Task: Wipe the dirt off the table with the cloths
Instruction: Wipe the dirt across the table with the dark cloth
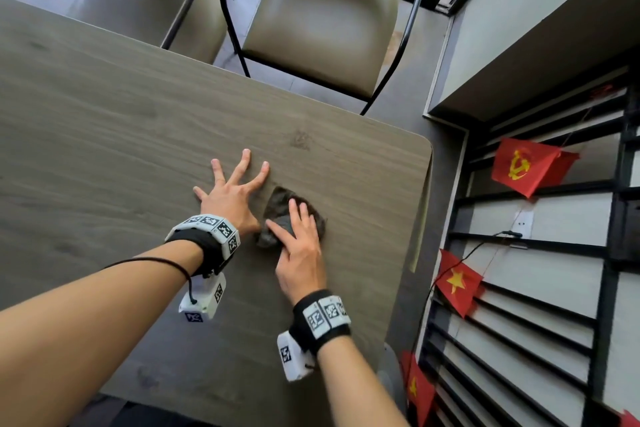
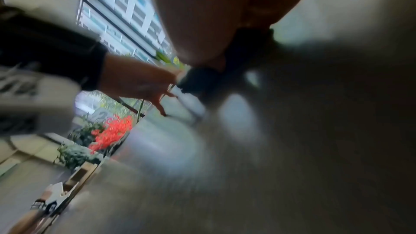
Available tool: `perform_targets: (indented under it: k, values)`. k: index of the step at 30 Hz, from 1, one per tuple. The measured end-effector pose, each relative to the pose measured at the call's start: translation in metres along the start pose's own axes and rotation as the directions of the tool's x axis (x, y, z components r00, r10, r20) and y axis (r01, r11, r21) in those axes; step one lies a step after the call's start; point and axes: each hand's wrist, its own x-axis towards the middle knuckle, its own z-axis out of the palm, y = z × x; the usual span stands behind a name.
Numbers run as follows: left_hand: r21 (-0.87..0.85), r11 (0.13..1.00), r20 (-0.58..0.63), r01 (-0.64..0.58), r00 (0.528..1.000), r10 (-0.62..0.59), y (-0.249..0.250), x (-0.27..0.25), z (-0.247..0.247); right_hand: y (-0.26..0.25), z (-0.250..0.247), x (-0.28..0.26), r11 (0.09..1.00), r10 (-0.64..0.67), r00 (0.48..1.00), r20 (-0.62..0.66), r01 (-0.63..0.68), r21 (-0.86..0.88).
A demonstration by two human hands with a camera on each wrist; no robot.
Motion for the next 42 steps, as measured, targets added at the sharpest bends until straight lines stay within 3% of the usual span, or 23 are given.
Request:
perform_targets:
  k: [5,8,14,17,20,22,25,28,31,33,35,38,42]
  values:
    - [-0.017,1.000,0.033,0.008,0.999,-0.007,-0.001,0.001,-0.001,0.017,-0.020,0.026,0.996,-0.046,0.998,0.045,0.049,-0.071]
    - [-0.021,1.000,0.037,0.023,0.999,-0.022,0.001,0.000,-0.001,0.032,-0.039,0.065,0.996,-0.059,0.998,-0.001,0.059,-0.063]
    - [-0.032,0.999,0.031,0.035,0.999,-0.034,0.000,-0.002,-0.002,0.056,-0.072,0.170,0.997,0.028,0.995,-0.100,-0.034,-0.066]
    - [-0.035,0.999,0.020,0.024,1.000,-0.024,0.000,-0.001,-0.001,0.063,-0.084,0.205,0.996,0.056,0.991,-0.119,-0.065,-0.069]
    - [-0.037,0.999,0.030,0.023,0.999,-0.022,0.000,-0.004,-0.003,0.062,-0.087,0.221,0.986,0.164,0.974,-0.157,-0.167,-0.003]
    - [-0.045,0.999,0.035,0.013,0.999,-0.012,0.000,-0.004,-0.003,0.053,-0.084,0.212,0.979,0.200,0.947,-0.253,-0.187,0.076]
    - [-0.048,0.999,0.033,0.001,0.999,0.000,0.001,-0.005,-0.004,0.028,-0.072,0.164,0.988,0.110,0.922,-0.371,-0.063,0.138]
    - [-0.028,1.000,0.037,0.000,0.999,0.001,0.001,-0.005,-0.004,0.004,-0.041,0.099,0.986,0.077,0.950,-0.302,-0.028,0.162]
    - [0.012,1.000,0.027,-0.007,1.000,0.007,0.001,-0.004,-0.003,-0.013,-0.006,0.047,0.985,0.168,0.970,-0.175,-0.156,0.079]
    - [0.079,0.996,-0.023,-0.028,0.999,0.030,0.000,-0.003,-0.003,-0.026,0.011,0.026,0.964,0.262,0.950,-0.172,-0.265,0.004]
    - [0.116,0.992,-0.077,-0.046,0.995,0.055,-0.004,0.001,-0.007,-0.033,0.020,0.020,0.938,0.336,0.916,-0.220,-0.346,-0.011]
    - [0.041,0.996,-0.106,-0.085,0.990,0.089,-0.014,0.014,-0.020,-0.032,0.026,0.033,0.933,0.356,0.893,-0.274,-0.358,0.045]
    - [0.057,0.989,-0.024,-0.136,0.990,0.138,-0.020,0.030,-0.035,-0.020,0.019,0.060,0.975,0.195,0.949,-0.247,-0.215,-0.059]
